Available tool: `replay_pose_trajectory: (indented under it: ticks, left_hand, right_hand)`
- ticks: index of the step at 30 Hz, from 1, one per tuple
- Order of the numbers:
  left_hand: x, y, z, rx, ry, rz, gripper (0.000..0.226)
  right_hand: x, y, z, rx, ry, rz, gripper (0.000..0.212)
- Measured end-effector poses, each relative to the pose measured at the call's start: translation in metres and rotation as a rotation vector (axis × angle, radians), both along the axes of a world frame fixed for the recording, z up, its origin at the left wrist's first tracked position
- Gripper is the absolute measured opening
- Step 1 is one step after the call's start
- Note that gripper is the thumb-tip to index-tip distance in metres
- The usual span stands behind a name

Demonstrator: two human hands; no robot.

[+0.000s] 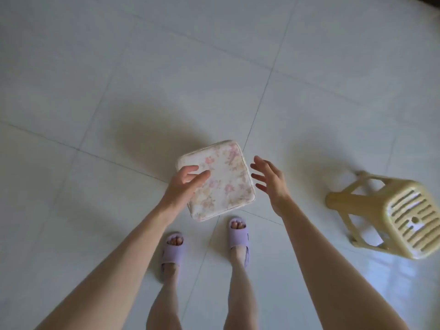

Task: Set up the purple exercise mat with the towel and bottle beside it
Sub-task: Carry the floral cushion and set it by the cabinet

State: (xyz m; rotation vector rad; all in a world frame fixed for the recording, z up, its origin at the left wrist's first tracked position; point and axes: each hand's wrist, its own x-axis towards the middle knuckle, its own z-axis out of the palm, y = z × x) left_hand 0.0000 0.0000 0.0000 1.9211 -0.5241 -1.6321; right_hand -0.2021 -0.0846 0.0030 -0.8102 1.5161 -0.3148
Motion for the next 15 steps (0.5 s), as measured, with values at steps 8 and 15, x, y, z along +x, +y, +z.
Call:
replay_pose_trajectory:
  ticks: [8,15]
  left_hand:
    - [-0.030,0.005,-0.107,0.087,-0.007,0.238,0.091]
    - [-0.037,0.023,-0.199,0.134,-0.141,0.383,0.088]
  right_hand:
    - [-0.015,-0.037,-0.108,0.067,-0.012,0.159,0.011]
    - [-0.012,-0.046,-0.201,0.057,0.021,0.262,0.050]
